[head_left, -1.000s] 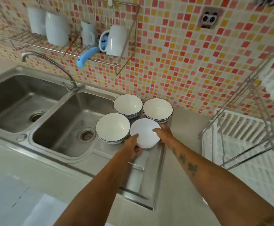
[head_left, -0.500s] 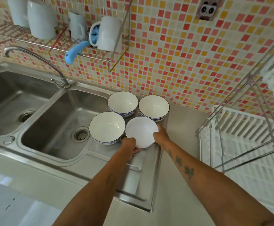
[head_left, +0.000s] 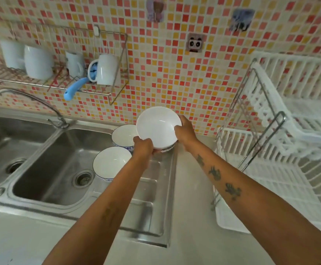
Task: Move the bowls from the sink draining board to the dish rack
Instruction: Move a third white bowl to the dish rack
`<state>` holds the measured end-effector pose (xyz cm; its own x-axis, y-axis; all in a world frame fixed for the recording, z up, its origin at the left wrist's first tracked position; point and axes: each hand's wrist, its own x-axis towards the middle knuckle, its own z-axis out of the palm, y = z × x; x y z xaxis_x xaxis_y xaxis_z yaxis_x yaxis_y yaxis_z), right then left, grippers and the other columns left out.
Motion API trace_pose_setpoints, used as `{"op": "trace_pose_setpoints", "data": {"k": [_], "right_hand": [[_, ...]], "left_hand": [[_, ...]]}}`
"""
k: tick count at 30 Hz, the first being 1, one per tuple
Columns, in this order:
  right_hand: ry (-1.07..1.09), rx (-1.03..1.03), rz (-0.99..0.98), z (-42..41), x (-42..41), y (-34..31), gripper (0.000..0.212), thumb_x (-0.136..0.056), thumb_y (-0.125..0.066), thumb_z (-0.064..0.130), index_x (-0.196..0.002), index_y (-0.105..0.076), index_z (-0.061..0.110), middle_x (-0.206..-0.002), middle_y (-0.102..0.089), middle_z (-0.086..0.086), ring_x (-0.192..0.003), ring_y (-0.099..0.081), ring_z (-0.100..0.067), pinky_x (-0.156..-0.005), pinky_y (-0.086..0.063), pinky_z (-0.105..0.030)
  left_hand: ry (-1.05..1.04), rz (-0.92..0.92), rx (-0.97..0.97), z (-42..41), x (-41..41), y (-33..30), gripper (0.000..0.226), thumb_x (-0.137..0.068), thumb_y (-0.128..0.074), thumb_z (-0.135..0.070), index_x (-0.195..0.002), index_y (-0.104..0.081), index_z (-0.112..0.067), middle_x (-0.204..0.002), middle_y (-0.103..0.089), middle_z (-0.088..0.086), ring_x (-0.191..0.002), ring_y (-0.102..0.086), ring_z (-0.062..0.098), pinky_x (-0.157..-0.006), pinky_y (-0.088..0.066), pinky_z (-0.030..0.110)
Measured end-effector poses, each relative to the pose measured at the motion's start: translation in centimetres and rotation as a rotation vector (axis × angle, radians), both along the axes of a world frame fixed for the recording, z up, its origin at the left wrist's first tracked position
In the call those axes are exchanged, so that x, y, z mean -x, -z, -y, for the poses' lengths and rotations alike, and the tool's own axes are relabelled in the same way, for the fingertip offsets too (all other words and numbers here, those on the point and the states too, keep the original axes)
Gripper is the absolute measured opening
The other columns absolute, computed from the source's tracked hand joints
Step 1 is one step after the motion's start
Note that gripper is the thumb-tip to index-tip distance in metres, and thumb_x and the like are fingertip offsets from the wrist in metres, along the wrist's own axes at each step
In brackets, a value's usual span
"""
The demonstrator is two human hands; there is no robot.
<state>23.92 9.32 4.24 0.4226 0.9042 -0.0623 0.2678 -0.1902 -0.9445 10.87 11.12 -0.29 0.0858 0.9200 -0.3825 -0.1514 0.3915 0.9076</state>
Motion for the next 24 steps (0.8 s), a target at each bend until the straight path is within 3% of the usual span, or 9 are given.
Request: {"op": "trace_pose_setpoints", "data": {"k": [3, 7, 10, 15, 19, 24], "right_hand": [[0.026, -0.119, 0.006, 2.2, -0.1, -5.0, 0.056, -0.088, -0.033, -0.003, -0.138, -0.043, 0.017, -0.128, -0.050, -0.007, -0.109, -0.048, -0.025, -0.063, -0.050, -0.028], [0.068, -0.315, 0.067, 5.9, -0.3, -11.0, 0.056, -0.086, -0.034, -0.005, -0.137, -0.043, 0.017, -0.130, -0.051, -0.008, -0.113, -0.049, -0.025, -0.084, -0.047, -0.035], [0.089, -0.439, 0.094, 9.1, -0.8, -15.0, 0.056, -0.087, -0.035, -0.006, -0.136, -0.043, 0.018, -0.117, -0.048, 0.000, -0.107, -0.046, -0.019, -0.082, -0.043, -0.034], [0.149, -0.596, 0.158, 14.4, -3.4, -19.7, 0.055, -0.089, -0.036, -0.005, -0.138, -0.041, 0.019, -0.122, -0.049, -0.001, -0.112, -0.046, -0.018, -0.084, -0.043, -0.032], [0.275, -0.656, 0.171, 18.4, -7.2, -21.4, 0.050, -0.089, -0.036, -0.005, -0.132, -0.046, 0.018, -0.115, -0.050, 0.003, -0.105, -0.048, -0.015, -0.071, -0.043, -0.020], [0.415, -0.690, 0.166, 23.7, -13.0, -21.3, 0.040, -0.088, -0.040, -0.005, -0.117, -0.048, 0.020, -0.113, -0.053, 0.000, -0.103, -0.052, -0.020, -0.069, -0.045, -0.021]], "left_hand": [[0.025, 0.120, -0.103, 1.4, -0.3, -5.4, 0.049, -0.096, -0.045, -0.012, -0.142, -0.029, -0.012, -0.134, -0.045, 0.013, -0.117, -0.054, 0.037, -0.074, -0.057, 0.042], [0.051, 0.131, -0.284, 4.3, -0.9, -12.3, 0.058, -0.097, -0.040, -0.051, -0.145, -0.029, -0.020, -0.136, -0.049, 0.007, -0.113, -0.059, 0.031, -0.072, -0.060, 0.038], [0.094, 0.181, -0.419, 7.0, -1.7, -16.3, 0.063, -0.093, -0.030, -0.064, -0.145, -0.032, -0.030, -0.138, -0.052, 0.007, -0.113, -0.061, 0.029, -0.073, -0.061, 0.039], [0.280, 0.415, -0.444, 11.7, -3.8, -21.9, 0.060, -0.096, -0.018, -0.064, -0.138, -0.045, -0.031, -0.120, -0.061, 0.005, -0.106, -0.063, 0.030, -0.085, -0.057, 0.052], [0.542, 0.522, -0.362, 13.3, -7.5, -24.4, 0.072, -0.089, -0.016, -0.074, -0.134, -0.053, -0.033, -0.130, -0.061, 0.010, -0.115, -0.061, 0.039, -0.089, -0.051, 0.063], [0.782, 0.497, -0.336, 15.8, -14.0, -25.5, 0.053, -0.086, -0.048, -0.061, -0.128, -0.059, -0.031, -0.132, -0.062, 0.011, -0.117, -0.060, 0.042, -0.088, -0.048, 0.068]]}}
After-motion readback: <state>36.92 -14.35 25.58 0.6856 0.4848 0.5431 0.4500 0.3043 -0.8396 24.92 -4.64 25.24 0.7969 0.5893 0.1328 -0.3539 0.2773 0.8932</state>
